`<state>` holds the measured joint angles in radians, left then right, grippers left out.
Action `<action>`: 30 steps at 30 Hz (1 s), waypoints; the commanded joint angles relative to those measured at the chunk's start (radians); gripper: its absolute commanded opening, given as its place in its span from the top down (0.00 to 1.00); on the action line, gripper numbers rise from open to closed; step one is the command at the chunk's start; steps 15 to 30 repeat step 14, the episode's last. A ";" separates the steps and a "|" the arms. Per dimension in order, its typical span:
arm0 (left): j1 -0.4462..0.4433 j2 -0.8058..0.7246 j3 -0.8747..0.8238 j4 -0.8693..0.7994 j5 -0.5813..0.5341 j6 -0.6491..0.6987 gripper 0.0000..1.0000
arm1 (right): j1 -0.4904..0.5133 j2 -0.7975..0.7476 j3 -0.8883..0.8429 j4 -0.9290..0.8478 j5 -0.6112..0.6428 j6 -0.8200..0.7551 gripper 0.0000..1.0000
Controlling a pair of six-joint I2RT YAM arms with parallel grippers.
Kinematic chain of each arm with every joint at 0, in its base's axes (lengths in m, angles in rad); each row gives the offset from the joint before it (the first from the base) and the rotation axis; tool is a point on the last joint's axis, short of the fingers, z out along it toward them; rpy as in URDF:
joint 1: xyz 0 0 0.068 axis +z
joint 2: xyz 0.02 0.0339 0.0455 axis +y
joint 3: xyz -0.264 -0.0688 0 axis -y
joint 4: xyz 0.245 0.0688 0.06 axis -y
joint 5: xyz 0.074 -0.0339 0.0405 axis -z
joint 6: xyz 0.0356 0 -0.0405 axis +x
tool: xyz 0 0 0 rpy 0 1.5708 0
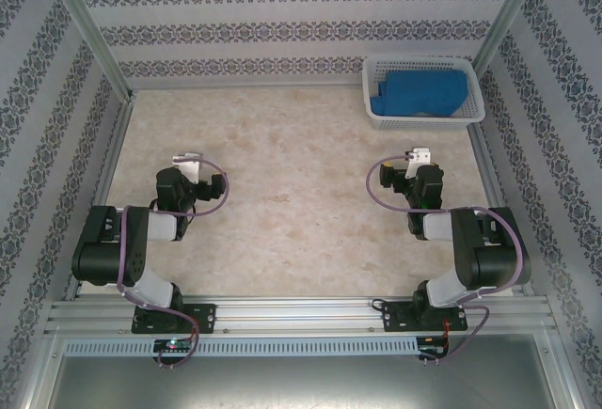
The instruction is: Roll up the long pants
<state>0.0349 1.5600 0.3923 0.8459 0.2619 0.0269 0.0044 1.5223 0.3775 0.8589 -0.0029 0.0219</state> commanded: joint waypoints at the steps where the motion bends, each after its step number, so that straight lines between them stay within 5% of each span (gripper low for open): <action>1: 0.008 -0.001 -0.009 0.037 0.028 0.022 0.00 | 0.006 -0.015 0.005 0.032 -0.028 -0.010 0.02; 30: 0.010 0.000 -0.006 0.033 0.018 0.018 0.00 | 0.005 -0.015 0.008 0.031 -0.028 -0.009 0.02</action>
